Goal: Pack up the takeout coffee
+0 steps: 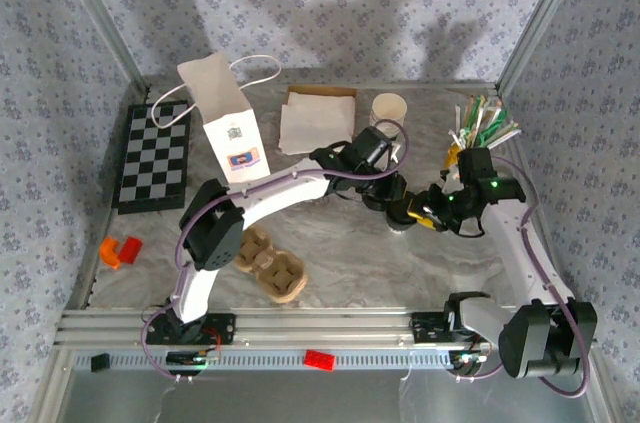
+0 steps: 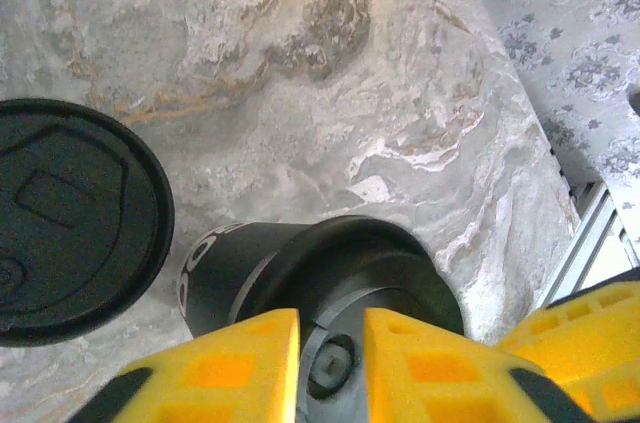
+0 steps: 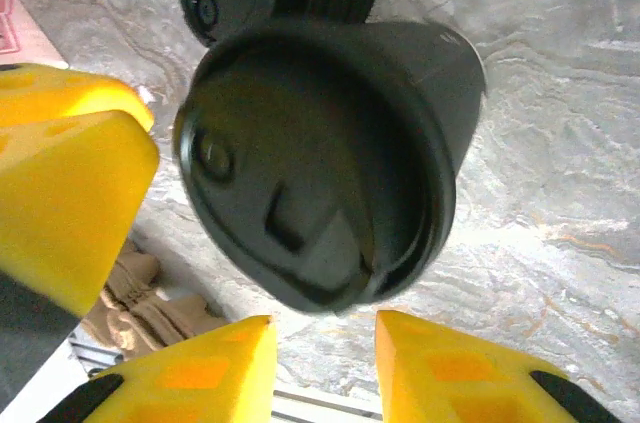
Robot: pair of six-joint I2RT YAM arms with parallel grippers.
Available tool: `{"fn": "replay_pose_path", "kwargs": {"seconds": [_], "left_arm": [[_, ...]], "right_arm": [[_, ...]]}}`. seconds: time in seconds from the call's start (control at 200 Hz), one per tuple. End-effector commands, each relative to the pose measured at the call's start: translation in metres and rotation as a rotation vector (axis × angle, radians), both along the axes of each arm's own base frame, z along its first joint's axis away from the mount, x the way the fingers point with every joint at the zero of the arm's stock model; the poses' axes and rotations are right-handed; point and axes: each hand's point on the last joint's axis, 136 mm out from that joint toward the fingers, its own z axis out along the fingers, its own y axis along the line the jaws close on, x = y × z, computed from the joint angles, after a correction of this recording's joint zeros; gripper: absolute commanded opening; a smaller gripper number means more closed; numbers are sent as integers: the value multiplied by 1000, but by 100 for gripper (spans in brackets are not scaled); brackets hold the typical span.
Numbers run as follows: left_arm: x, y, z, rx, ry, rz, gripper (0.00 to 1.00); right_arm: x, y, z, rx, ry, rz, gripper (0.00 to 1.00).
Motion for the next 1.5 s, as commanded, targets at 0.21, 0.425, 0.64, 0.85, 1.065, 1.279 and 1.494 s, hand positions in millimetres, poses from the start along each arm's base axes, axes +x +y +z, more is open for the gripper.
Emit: {"fn": "replay_pose_path", "kwargs": {"seconds": [0.21,0.425,0.64,0.85,1.065,1.279,1.494], "left_arm": [[3,10,-3,33,34,25,34],[-3,23,-16,114,45,47,36],[-8,11,-26,78,92,7,32],[-10,14,-45,113,120,7,28],[-15,29,-69,175,138,26,24],[-17,31,-72,186,126,2,23],[-14,29,-72,186,115,2,22]], "right_arm": [[14,-9,6,-7,4,33,38],[25,-6,4,5,-21,33,34],[16,2,-2,-36,1,76,34],[15,2,-15,-70,38,89,29],[5,-4,-40,-132,105,137,25],[21,-8,6,-89,-8,58,34],[38,-27,7,-111,-13,32,34]]}}
